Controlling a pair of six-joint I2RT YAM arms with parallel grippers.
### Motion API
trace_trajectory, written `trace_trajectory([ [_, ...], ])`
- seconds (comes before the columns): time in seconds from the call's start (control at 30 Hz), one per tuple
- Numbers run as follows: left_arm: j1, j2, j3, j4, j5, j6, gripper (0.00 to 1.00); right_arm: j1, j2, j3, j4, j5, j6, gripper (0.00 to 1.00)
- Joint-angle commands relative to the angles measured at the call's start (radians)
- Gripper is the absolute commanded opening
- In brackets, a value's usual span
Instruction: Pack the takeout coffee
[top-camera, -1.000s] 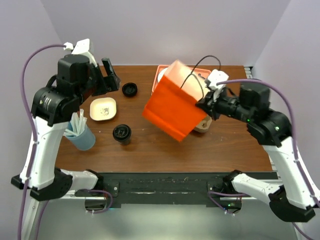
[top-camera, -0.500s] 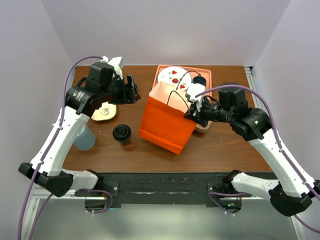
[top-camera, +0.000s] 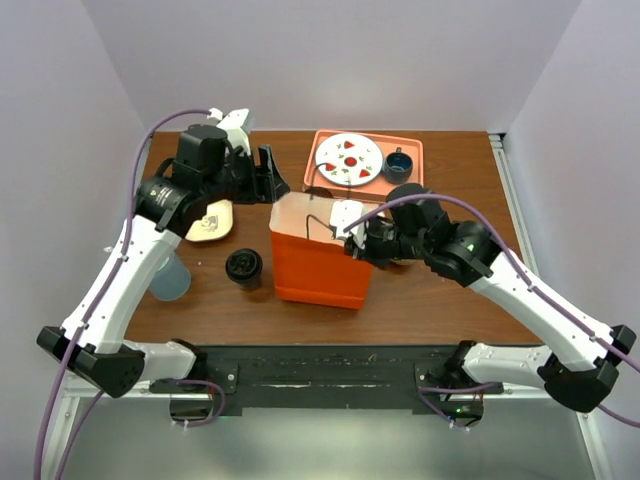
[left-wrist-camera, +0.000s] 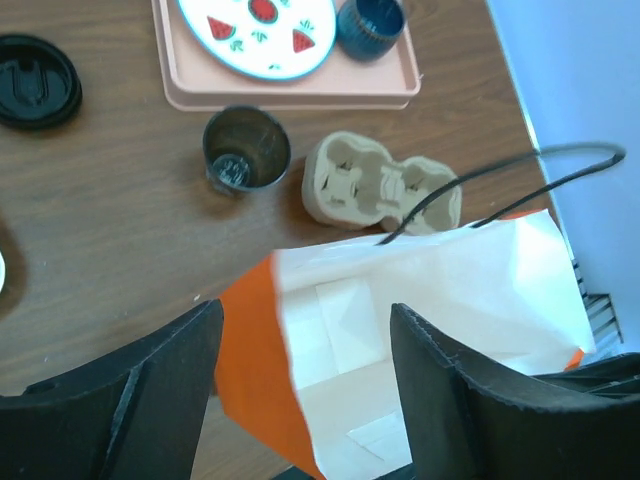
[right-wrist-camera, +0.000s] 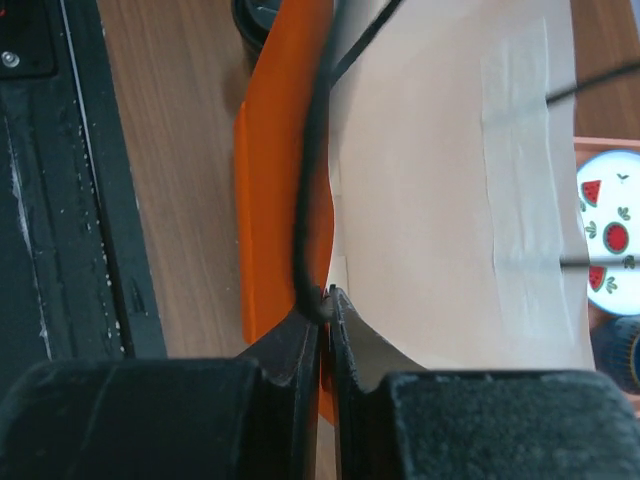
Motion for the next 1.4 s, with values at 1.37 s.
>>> trace_trajectory([
  [1.37,-0.001,-0.155,-0.248,-0.174,0.163,0.045,0.65,-0.374,0.19,0.191,-0.237,0.737,1.036,0.4],
])
